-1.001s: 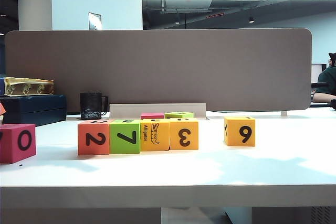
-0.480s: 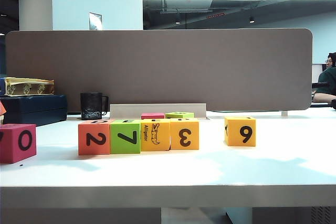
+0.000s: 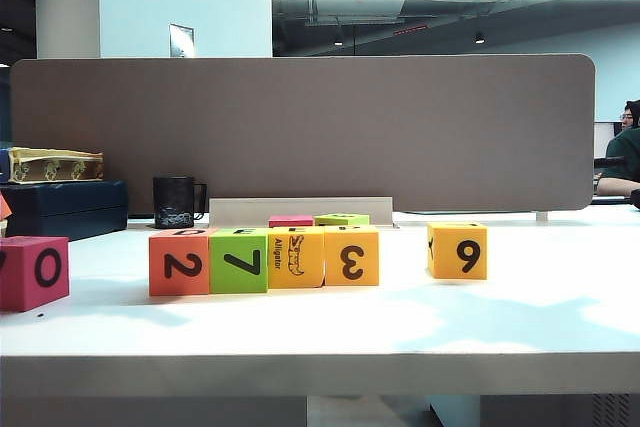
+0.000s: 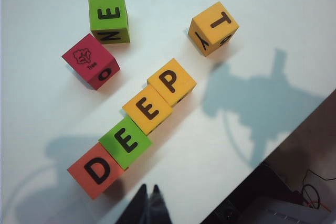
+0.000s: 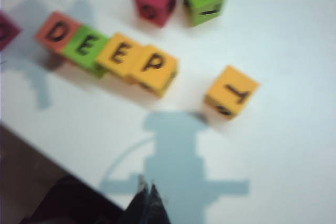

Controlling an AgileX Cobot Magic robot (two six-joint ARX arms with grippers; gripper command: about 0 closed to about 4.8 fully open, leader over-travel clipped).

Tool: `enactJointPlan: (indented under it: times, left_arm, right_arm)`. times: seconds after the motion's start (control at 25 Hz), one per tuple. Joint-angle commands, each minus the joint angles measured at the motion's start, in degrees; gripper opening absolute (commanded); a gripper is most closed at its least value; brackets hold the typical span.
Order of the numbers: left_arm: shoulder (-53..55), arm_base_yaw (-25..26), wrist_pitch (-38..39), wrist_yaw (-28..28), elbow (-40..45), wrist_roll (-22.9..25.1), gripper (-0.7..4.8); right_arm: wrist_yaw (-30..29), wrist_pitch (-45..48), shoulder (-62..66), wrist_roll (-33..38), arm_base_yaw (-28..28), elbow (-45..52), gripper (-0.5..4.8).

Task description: Select the appropriate blocks from the scattered letter blocks on the table and arrange them in a row to spell out "DEEP".

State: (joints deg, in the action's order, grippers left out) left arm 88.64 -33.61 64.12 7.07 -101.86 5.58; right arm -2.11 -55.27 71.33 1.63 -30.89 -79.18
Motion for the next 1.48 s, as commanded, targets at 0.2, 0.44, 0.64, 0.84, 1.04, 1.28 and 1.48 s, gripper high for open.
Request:
enactJointPlan:
  times: [0.2, 0.44, 0.64, 0.84, 1.04, 1.28, 1.48]
  left_arm:
    - [-0.35, -0.02, -1.01, 0.04, -0.2, 0.0, -0.05]
    - [-0.35, -0.02, -1.25, 0.04, -0.2, 0.0, -0.05]
    - [-0.35, -0.02, -1.27, 0.04, -0.2, 0.0, -0.05]
    - [-0.33, -0.02, -1.22, 0.04, -0.2, 0.0, -0.05]
    - [-0.28, -0.02, -1.53, 0.04, -0.2, 0.0, -0.05]
    - [-0.26, -0.02, -1.66, 0.04, -0.2, 0.0, -0.05]
    - [-0.22, -0.02, -2.1, 0.02, -0.22, 0.0, -0.05]
  right_arm:
    - [2.6, 18.08, -12.87, 1.57, 9.14, 10.05, -0.01]
    - [2.6, 33.57, -29.79, 1.57, 18.38, 29.46, -0.01]
    - [2.62, 35.67, -45.4, 1.55, 23.89, 46.66, -0.01]
    - [2.4, 43.54, -58.03, 1.79, 26.69, 61.77, -0.01]
    - [2.14, 50.27, -67.12, 2.1, 28.04, 72.39, -0.01]
    - [2.16, 49.86, -71.49, 4.42, 28.06, 79.1, -0.01]
    - [5.22, 44.76, -71.49, 4.13, 28.15, 79.12, -0.01]
